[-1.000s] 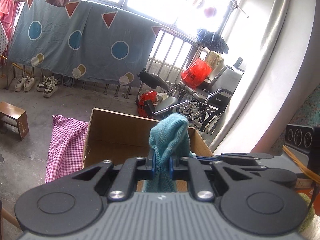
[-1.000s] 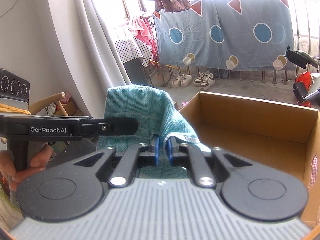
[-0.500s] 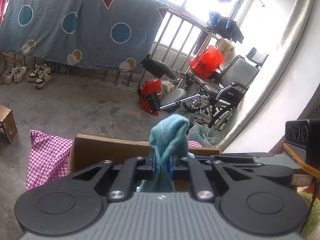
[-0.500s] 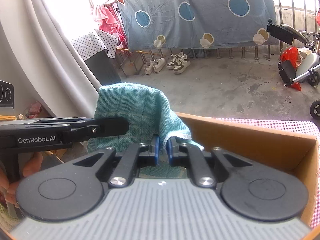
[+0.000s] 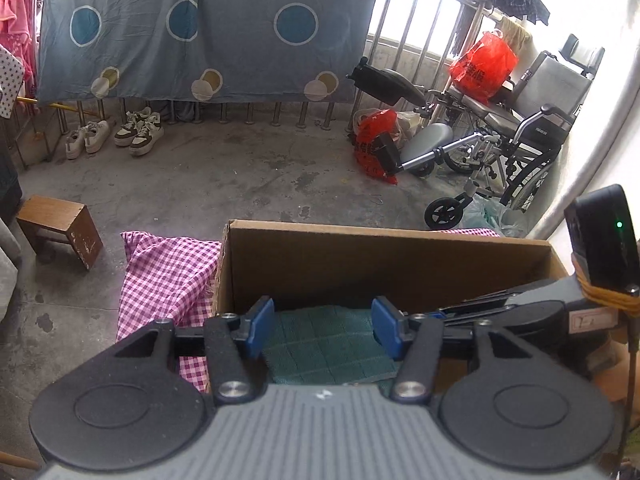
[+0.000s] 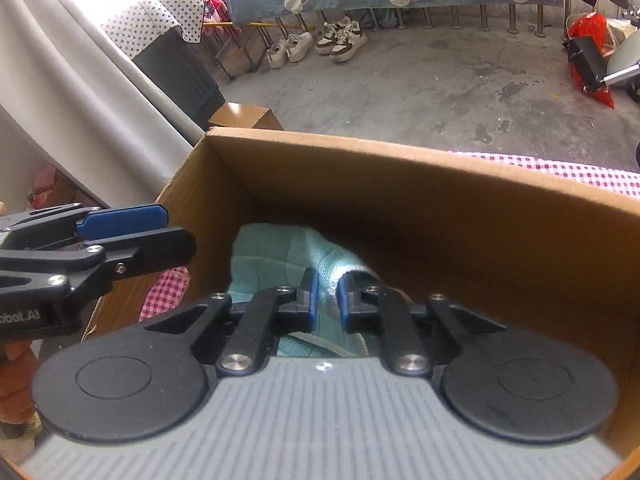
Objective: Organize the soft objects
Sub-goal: 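Carry the teal towel over the box and lower it inside, then open the right gripper to release the towel and withdraw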
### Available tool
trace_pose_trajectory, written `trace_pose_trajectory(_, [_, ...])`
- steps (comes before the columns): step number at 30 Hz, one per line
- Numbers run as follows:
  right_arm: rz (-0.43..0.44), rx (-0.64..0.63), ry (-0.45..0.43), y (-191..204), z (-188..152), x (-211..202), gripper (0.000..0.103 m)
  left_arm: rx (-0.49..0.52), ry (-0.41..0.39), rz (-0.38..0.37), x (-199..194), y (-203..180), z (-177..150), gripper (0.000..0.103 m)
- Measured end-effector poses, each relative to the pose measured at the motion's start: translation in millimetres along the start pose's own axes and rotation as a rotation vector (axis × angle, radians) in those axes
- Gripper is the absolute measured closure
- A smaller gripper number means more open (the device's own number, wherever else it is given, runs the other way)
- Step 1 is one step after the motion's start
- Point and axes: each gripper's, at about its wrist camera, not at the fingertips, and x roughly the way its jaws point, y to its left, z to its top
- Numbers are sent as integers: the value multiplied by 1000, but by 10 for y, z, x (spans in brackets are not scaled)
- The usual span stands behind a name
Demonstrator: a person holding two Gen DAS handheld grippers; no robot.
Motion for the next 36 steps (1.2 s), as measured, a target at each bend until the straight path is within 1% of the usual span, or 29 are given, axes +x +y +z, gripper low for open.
trace_pose_trajectory(1, [12, 26, 24, -19, -6, 80, 90, 4, -12, 9, -55, 1, 2, 39])
trace_pose_trajectory(2, [28, 54, 57, -15, -33, 183, 86, 10, -26, 14, -135, 0, 7, 37])
trace_pose_trajectory(3, [38, 77, 84, -21, -38, 222, 74, 9, -34, 14, -204, 5, 8, 35])
trace_pose_trajectory(4, [36, 95, 93, -18, -45, 217, 66, 3, -40, 12, -294, 12, -3, 31])
trace_pose_trajectory(5, [33, 101, 81, 8, -53, 149, 64, -6, -50, 4, -421, 33, -16, 28])
trace_pose_trajectory(7, [40, 81, 43, 93, -55, -70, 53, -27, -70, -5, -671, 91, -75, 16])
trace_pose_trajectory(8, [52, 80, 38, 132, -74, -148, 50, -45, -83, -3, -837, 137, -126, 15])
trace_pose_trajectory(9, [90, 91, 48, 164, -86, -281, 45, -59, -95, 3, -970, 179, -176, 13])
trace_pose_trajectory(10, [120, 97, 69, 205, -113, -333, 43, -72, -114, 11, -1118, 228, -245, 10])
trace_pose_trajectory(12, [154, 93, 140, 292, -202, -371, 41, -100, -153, 45, -1425, 323, -434, 7])
trace_pose_trajectory(14, [141, 89, 232, 383, -326, -230, 40, -128, -174, 74, -1598, 385, -608, 6])
trace_pose_trajectory(15, [123, 90, 285, 391, -397, -114, 41, -149, -179, 91, -1688, 428, -725, 6])
trace_pose_trajectory(16, [92, 94, 313, 401, -433, -4, 41, -162, -176, 101, -1725, 449, -806, 6])
trace_pose_trajectory(18, [29, 98, 343, 386, -487, 201, 41, -198, -169, 123, -1802, 517, -1016, 6])
trace_pose_trajectory(20, [-7, 113, 360, 330, -482, 369, 47, -232, -164, 129, -1853, 613, -1236, 6])
trace_pose_trajectory(21, [-16, 118, 357, 339, -457, 411, 50, -248, -159, 131, -1869, 655, -1324, 6])
trace_pose_trajectory(22, [-11, 99, 328, 404, -382, 401, 58, -258, -157, 131, -1877, 681, -1383, 6])
trace_pose_trajectory(23, [-21, 84, 313, 460, -320, 410, 60, -273, -159, 130, -1902, 739, -1483, 6])
trace_pose_trajectory(24, [-31, 85, 303, 493, -279, 424, 66, -286, -159, 132, -1914, 776, -1542, 6])
trace_pose_trajectory(25, [-35, 98, 304, 526, -222, 468, 70, -302, -162, 134, -1921, 815, -1592, 6])
trace_pose_trajectory(27, [-30, 123, 301, 574, -152, 557, 75, -327, -177, 143, -1946, 925, -1699, 6])
trace_pose_trajectory(29, [-32, 134, 285, 633, -90, 625, 77, -347, -187, 159, -1949, 960, -1756, 6])
trace_pose_trajectory(32, [-24, 155, 238, 727, 2, 669, 78, -365, -191, 167, -1956, 1022, -1807, 6])
trace_pose_trajectory(34, [-16, 168, 208, 772, 16, 681, 78, -370, -191, 166, -1958, 1044, -1849, 6])
trace_pose_trajectory(36, [-9, 181, 201, 799, -7, 682, 77, -371, -191, 171, -1963, 1025, -1886, 6])
